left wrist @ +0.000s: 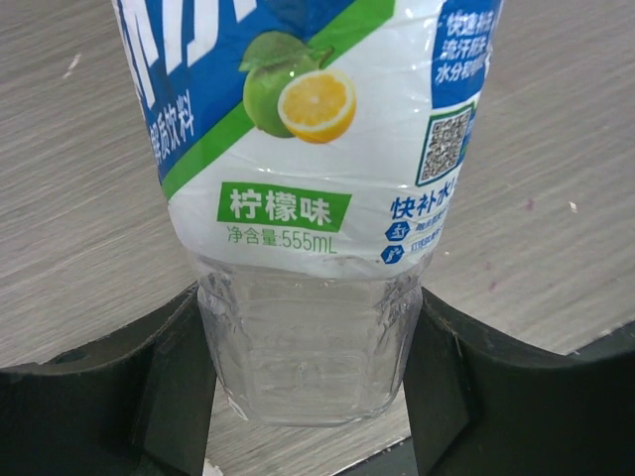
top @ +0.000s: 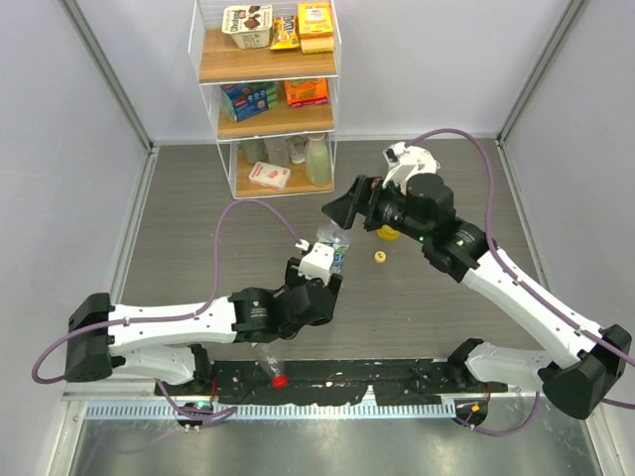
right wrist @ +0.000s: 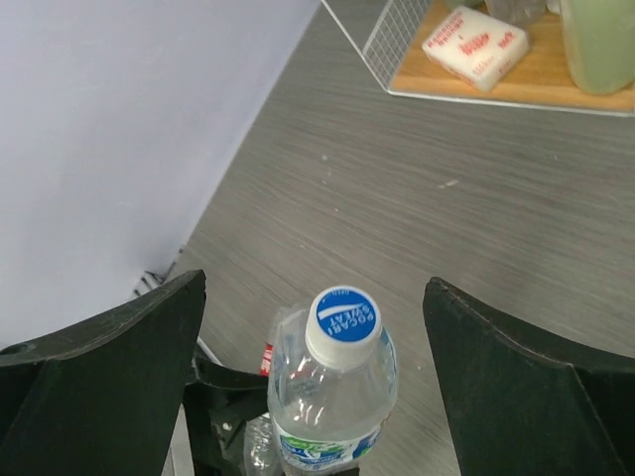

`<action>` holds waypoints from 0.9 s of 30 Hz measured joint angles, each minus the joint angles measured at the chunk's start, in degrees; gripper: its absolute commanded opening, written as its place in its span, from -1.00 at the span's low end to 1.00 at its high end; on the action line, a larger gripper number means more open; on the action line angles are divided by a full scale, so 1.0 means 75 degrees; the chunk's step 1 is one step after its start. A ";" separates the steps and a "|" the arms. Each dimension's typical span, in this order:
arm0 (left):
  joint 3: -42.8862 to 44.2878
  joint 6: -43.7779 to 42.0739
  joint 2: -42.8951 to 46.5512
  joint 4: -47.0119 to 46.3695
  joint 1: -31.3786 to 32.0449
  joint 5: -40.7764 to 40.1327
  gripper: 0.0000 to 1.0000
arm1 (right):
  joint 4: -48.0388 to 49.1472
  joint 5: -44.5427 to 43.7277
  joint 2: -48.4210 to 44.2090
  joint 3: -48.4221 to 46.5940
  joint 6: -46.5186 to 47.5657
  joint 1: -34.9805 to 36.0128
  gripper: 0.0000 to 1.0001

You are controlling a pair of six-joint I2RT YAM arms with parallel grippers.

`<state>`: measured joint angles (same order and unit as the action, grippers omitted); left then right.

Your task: Unscrew the bottle caps

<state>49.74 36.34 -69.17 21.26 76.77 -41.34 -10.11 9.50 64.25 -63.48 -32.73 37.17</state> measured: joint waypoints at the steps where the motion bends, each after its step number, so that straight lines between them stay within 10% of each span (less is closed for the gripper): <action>1: 0.0076 0.0032 -0.0087 0.0067 0.0000 -0.0085 -1.00 | -0.0111 -0.0181 0.0076 -0.0035 0.0044 0.0125 0.81; 17: 0.0694 0.0388 -0.0766 0.0903 0.0099 -0.0836 -1.00 | -0.0516 -0.1172 0.0810 -0.0117 0.0082 0.0498 0.39; 27: 0.0697 0.0498 -0.0781 0.0912 0.0140 -0.0833 -1.00 | -0.0385 -0.0959 0.0816 -0.0117 -0.0017 0.0501 -0.36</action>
<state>54.96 40.07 -75.02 28.10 77.82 -47.59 -12.99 2.31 70.37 -64.36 -32.86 40.93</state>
